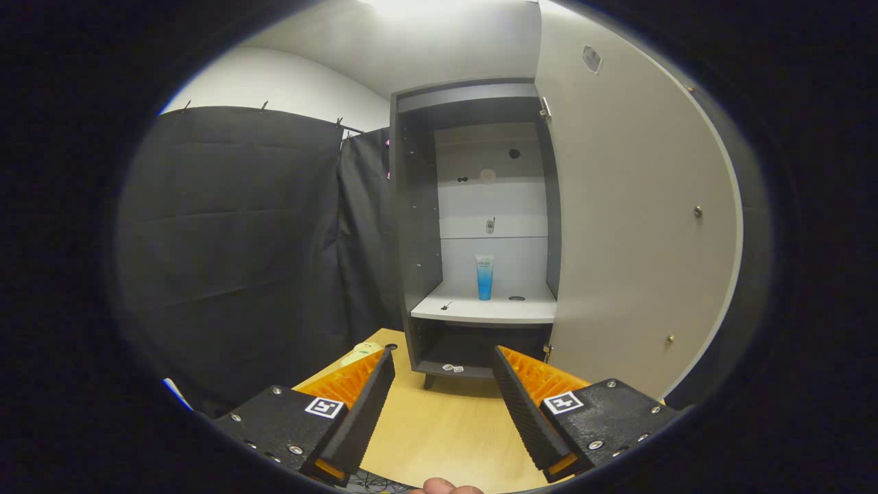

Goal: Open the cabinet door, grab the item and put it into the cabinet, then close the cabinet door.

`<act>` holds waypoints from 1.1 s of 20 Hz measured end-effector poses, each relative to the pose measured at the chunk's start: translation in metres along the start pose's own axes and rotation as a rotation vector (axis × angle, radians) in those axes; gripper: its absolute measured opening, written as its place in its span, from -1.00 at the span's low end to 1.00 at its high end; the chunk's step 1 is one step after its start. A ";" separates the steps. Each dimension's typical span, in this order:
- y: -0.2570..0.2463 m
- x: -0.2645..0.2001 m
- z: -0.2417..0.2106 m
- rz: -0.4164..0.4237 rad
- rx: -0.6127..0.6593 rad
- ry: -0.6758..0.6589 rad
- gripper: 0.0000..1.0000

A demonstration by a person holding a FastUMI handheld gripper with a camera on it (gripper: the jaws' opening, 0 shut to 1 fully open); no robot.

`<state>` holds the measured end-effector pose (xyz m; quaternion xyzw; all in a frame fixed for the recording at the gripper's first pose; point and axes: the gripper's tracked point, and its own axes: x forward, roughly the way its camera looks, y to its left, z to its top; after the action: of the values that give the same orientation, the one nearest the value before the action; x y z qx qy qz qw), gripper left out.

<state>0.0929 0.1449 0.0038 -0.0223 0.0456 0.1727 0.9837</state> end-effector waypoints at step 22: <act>-0.208 -0.146 0.035 -0.252 0.076 -0.083 0.79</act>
<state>0.0299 -0.0983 0.0592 0.0166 0.0084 0.0464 0.9987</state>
